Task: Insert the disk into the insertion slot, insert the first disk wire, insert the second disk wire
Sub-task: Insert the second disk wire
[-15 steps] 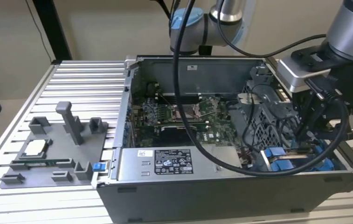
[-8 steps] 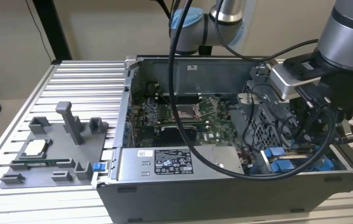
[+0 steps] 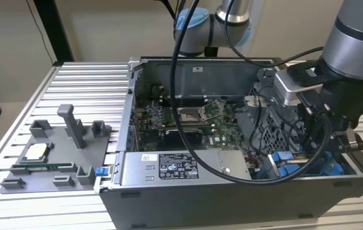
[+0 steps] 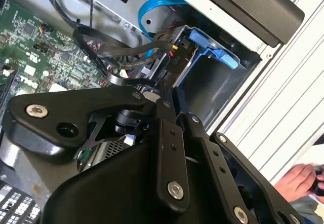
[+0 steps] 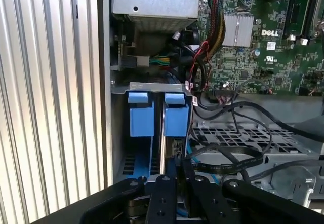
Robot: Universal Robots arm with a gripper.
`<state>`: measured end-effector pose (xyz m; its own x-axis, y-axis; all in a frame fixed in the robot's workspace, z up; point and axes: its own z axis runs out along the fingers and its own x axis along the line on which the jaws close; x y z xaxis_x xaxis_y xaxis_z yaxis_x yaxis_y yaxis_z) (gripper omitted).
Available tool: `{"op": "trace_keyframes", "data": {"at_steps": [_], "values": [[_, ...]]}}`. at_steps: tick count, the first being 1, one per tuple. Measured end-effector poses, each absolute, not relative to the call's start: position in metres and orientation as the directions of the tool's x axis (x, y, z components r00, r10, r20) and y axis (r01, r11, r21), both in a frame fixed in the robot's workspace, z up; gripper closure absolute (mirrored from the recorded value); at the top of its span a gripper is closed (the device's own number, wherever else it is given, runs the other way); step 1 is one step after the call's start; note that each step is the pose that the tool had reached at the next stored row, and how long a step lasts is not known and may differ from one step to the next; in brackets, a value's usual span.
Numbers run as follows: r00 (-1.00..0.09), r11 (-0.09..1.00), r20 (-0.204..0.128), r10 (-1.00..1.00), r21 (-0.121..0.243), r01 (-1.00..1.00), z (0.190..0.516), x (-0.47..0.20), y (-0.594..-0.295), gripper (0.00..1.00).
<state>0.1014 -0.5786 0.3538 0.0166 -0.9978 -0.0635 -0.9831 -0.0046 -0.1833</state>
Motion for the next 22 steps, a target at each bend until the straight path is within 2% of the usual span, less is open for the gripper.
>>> {"op": "trace_keyframes", "data": {"at_steps": [22], "values": [[0.035, -0.022, -0.064, -0.997, -0.194, -0.981, 0.3451, 0.1056, -0.5754, 1.0]]}}
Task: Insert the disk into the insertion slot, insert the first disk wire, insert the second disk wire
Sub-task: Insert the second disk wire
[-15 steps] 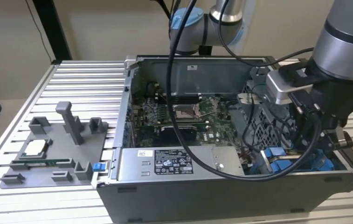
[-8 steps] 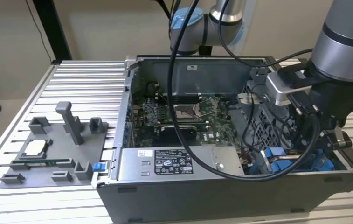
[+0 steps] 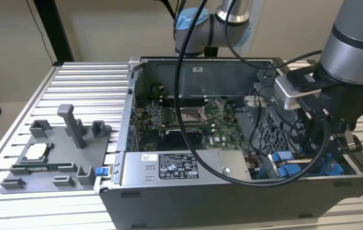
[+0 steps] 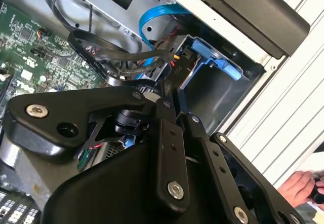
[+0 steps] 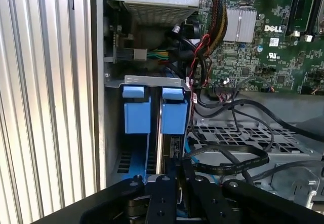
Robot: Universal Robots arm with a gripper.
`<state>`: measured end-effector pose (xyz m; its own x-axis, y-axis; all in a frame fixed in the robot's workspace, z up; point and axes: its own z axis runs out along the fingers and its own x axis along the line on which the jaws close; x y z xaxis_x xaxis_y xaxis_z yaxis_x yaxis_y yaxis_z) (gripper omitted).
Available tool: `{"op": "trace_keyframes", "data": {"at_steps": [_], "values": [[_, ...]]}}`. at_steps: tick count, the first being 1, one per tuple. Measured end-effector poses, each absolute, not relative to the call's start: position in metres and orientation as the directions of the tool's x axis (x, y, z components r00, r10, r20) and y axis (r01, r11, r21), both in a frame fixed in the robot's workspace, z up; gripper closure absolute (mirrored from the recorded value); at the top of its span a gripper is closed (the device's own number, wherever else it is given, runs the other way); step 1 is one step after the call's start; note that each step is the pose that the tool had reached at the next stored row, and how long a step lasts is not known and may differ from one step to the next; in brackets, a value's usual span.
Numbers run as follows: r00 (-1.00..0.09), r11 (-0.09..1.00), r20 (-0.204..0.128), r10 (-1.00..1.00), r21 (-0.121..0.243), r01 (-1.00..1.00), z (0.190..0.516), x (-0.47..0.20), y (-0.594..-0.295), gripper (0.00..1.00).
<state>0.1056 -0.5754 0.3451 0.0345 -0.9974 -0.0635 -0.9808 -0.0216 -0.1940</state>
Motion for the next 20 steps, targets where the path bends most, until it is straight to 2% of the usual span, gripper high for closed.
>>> {"op": "trace_keyframes", "data": {"at_steps": [20], "values": [[0.035, -0.022, -0.062, -0.997, -0.204, -0.979, 0.3351, 0.1056, -0.573, 1.0]]}}
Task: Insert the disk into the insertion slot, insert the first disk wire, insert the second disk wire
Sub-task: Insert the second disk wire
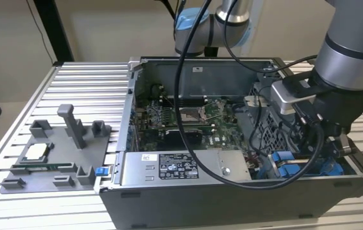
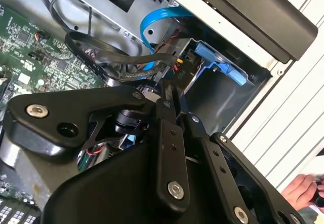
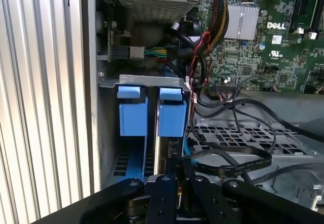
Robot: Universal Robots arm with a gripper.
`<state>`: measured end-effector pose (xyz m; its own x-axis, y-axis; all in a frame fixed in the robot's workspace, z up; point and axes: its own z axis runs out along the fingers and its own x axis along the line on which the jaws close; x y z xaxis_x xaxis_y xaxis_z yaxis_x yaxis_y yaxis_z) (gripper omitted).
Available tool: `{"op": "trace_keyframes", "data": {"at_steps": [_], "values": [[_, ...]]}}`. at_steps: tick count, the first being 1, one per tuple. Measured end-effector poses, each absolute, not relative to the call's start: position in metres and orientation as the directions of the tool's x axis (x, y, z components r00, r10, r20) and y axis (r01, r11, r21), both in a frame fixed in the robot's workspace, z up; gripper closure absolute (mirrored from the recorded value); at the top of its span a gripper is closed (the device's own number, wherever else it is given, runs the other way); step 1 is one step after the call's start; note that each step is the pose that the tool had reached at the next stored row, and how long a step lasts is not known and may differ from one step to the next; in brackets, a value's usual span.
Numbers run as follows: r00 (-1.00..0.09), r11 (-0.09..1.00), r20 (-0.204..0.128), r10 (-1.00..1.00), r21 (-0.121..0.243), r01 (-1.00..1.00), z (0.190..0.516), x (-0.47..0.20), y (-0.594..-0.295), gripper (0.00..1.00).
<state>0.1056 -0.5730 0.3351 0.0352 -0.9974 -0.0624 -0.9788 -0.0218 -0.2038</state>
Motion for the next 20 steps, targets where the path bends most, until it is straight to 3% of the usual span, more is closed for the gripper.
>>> {"op": "trace_keyframes", "data": {"at_steps": [8, 9, 20], "values": [[0.036, -0.022, -0.064, -0.997, -0.21, -0.977, 0.332, 0.106, -0.573, 1.0], [0.036, -0.021, -0.066, -0.997, -0.21, -0.977, 0.336, 0.106, -0.573, 0.0], [0.035, -0.021, -0.063, -0.997, -0.208, -0.978, 0.379, 0.105, -0.573, 0.0]]}}
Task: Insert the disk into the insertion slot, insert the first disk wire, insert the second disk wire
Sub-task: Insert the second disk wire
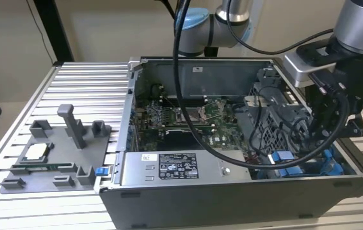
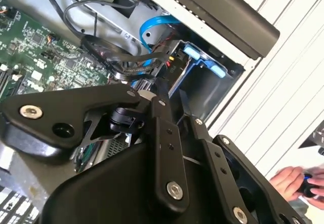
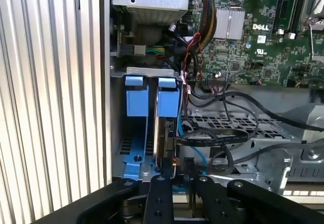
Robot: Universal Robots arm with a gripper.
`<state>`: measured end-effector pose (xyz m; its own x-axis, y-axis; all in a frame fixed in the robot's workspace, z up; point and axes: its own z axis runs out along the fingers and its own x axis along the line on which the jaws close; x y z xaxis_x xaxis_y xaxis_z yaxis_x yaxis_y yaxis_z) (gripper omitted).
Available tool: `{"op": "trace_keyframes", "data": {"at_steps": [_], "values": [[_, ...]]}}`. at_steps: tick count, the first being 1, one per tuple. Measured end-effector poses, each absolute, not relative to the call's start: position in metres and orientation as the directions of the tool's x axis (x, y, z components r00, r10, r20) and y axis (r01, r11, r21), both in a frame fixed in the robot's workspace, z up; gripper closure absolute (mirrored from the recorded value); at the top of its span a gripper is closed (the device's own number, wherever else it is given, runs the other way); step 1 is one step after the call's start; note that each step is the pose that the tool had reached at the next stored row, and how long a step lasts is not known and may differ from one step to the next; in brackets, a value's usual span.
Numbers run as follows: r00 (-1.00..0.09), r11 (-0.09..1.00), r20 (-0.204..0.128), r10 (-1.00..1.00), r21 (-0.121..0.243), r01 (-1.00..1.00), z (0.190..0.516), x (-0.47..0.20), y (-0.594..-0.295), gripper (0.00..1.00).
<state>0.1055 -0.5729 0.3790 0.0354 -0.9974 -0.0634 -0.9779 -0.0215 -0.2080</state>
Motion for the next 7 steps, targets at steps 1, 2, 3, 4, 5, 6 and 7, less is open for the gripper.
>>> {"op": "trace_keyframes", "data": {"at_steps": [1, 2, 3, 4, 5, 6, 7], "values": [[0.035, -0.021, -0.063, -0.997, -0.208, -0.978, 0.3789, 0.1055, -0.5729, 0.0], [0.035, -0.021, -0.063, -0.997, -0.208, -0.978, 0.379, 0.1055, -0.5729, 0.0], [0.035, -0.022, -0.063, -0.997, -0.208, -0.978, 0.379, 0.1055, -0.5729, 0.0], [0.035, -0.022, -0.063, -0.997, -0.208, -0.978, 0.3791, 0.1055, -0.5729, 0.0], [0.035, -0.022, -0.063, -0.997, -0.208, -0.978, 0.3791, 0.1055, -0.5729, 0.0], [0.035, -0.022, -0.063, -0.997, -0.208, -0.978, 0.3791, 0.1055, -0.5729, 0.0], [0.035, -0.022, -0.063, -0.997, -0.208, -0.978, 0.3791, 0.1055, -0.5729, 0.0]]}}
